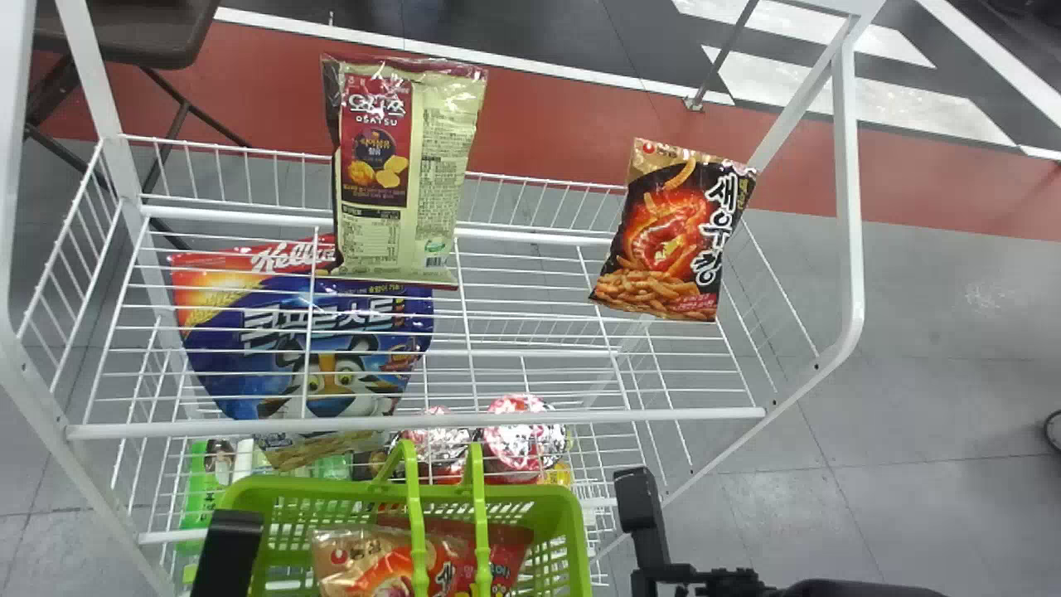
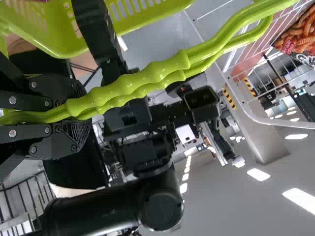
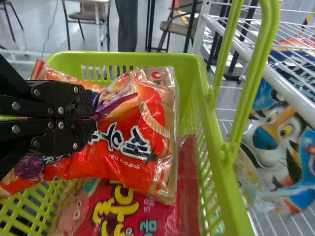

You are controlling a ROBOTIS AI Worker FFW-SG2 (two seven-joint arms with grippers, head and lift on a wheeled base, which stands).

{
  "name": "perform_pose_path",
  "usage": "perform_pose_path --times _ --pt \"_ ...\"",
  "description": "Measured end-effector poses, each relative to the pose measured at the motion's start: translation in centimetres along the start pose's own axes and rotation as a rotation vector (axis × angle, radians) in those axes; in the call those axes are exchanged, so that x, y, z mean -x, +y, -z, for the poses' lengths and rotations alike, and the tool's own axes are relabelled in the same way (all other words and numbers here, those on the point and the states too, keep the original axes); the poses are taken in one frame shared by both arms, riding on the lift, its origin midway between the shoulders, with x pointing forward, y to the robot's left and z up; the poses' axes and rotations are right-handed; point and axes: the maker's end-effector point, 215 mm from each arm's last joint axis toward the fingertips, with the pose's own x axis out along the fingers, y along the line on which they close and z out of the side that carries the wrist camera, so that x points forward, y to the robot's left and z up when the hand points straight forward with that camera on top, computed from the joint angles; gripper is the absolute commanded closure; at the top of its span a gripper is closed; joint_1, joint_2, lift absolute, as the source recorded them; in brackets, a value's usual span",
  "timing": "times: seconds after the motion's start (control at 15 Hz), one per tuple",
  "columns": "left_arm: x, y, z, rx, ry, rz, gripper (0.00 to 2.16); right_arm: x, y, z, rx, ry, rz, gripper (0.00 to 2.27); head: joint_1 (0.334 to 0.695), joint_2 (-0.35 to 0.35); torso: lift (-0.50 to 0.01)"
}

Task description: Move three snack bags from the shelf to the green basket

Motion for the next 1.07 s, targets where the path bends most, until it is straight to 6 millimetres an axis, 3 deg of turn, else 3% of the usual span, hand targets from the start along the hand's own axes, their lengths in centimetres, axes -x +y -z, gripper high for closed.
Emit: perform_pose_path --times 0.2,0.33,0.53,0.67,0.93,1.07 --pt "0.1 0.0 0.0 -0.001 0.000 0.001 1.70 1.6 -1.4 -2.7 0.060 -0.096 0.043 0.05 0.695 -0.350 -0.047" --pt "0.1 0.0 0.0 0.000 0.000 0.000 1.70 4.5 -1.7 -4.0 0.087 -0.145 0.086 0.06 0.695 -0.350 -0.047" --pt "-0.1 0.1 0.1 -0.001 0.002 -0.007 1.69 9.0 -0.5 -4.8 0.102 -0.201 0.114 0.06 0.695 -0.350 -0.047" --pt "-0.2 0.2 0.1 -0.003 0.006 -0.010 1.67 12.1 -0.1 -8.1 0.194 -0.357 0.154 0.06 0.695 -0.350 -0.047" --pt "-0.3 0.2 0.1 -0.002 0.008 -0.008 1.67 19.8 -0.2 -18.5 0.441 -0.759 0.324 0.07 0.695 -0.350 -0.047" --pt "-0.4 0.2 0.2 -0.002 0.008 -0.008 1.67 22.5 -0.2 -22.9 0.497 -0.915 0.394 0.07 0.695 -0.350 -0.047"
